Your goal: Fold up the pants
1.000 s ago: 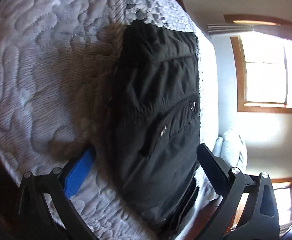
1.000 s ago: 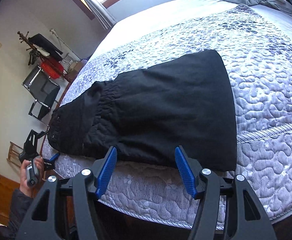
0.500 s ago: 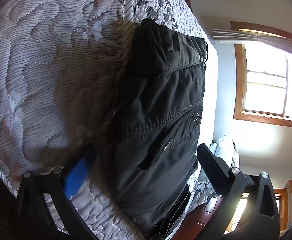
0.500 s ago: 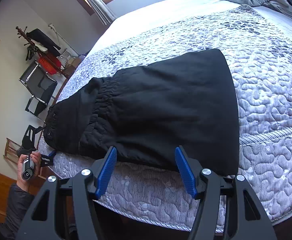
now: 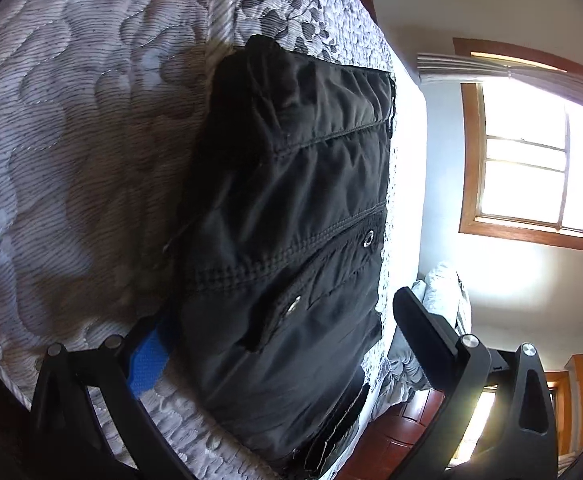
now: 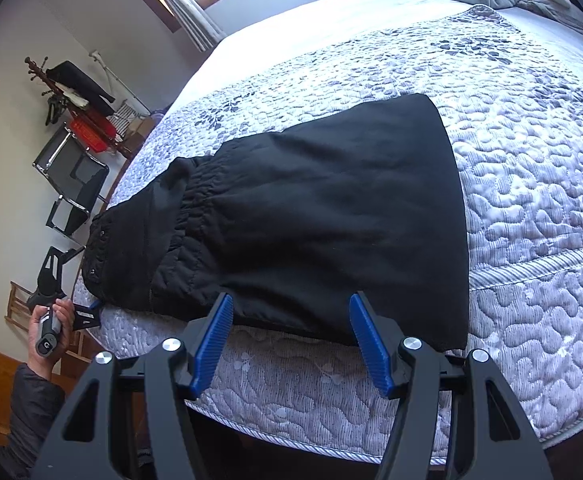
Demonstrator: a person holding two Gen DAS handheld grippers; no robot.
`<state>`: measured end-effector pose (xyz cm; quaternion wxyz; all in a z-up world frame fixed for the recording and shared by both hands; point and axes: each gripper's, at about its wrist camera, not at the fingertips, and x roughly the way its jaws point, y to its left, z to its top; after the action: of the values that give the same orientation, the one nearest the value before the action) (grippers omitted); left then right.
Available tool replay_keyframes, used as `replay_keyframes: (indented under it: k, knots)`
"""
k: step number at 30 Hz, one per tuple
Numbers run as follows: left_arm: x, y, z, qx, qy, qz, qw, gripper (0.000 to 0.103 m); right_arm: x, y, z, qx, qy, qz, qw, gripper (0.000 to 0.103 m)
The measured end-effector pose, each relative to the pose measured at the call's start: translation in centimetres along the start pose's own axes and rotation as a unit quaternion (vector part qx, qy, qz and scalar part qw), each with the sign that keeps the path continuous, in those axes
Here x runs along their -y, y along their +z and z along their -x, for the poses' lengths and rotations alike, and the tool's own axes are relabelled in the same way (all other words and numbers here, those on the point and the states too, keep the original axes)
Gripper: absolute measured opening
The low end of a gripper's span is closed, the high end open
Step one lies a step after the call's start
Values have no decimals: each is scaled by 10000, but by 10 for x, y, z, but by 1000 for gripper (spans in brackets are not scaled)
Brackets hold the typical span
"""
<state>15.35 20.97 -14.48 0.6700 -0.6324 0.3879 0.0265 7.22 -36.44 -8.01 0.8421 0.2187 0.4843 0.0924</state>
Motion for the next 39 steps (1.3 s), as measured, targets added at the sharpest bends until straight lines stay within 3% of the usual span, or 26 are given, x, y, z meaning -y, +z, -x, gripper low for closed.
replay_keyframes:
  k: [9,10,11,12,13,15,17,19,25,27,33,37,39]
  knots:
    - [11,1,-26,-187,-93,103,9997,95,0,7,1,48,-43,-4,10000,63]
    - [12,1,-28,-197,-33,81,9998,85,0,7,1,46,-54,2,10000,64]
    - [13,0,-31,-229,268,-25,9994,64,-1,7,1,44,-73,7,10000,68]
    - [14,1,-34,-237,526,-113,9983,54,0,6,1,48,-97,8,9999,69]
    - [14,0,-36,-235,637,-210,9975,50,0,6,0,41,-103,0,9999,69]
    - [14,-2,-38,-185,552,-295,9979,45,2,6,-1,27,-83,-43,10000,69]
    - [15,-4,-37,-161,455,-351,9982,30,2,6,-1,22,-90,-50,9999,69]
    - [16,-8,-32,-91,315,-351,9988,23,3,6,-1,10,-96,-45,9999,69]
    - [49,-24,-21,235,146,-908,9955,13,5,5,1,25,-89,-103,9999,69]
    - [73,-38,-19,370,170,-1440,9887,13,6,4,2,40,-86,-127,9999,69]
    - [140,-89,-16,499,146,-2843,9573,13,10,1,5,92,-60,-216,9997,69]
    - [171,-129,-18,441,165,-3686,9284,13,14,-1,7,129,-52,-276,9995,69]
    - [182,-155,-19,401,258,-4166,9078,13,17,-2,9,151,-37,-333,9993,69]
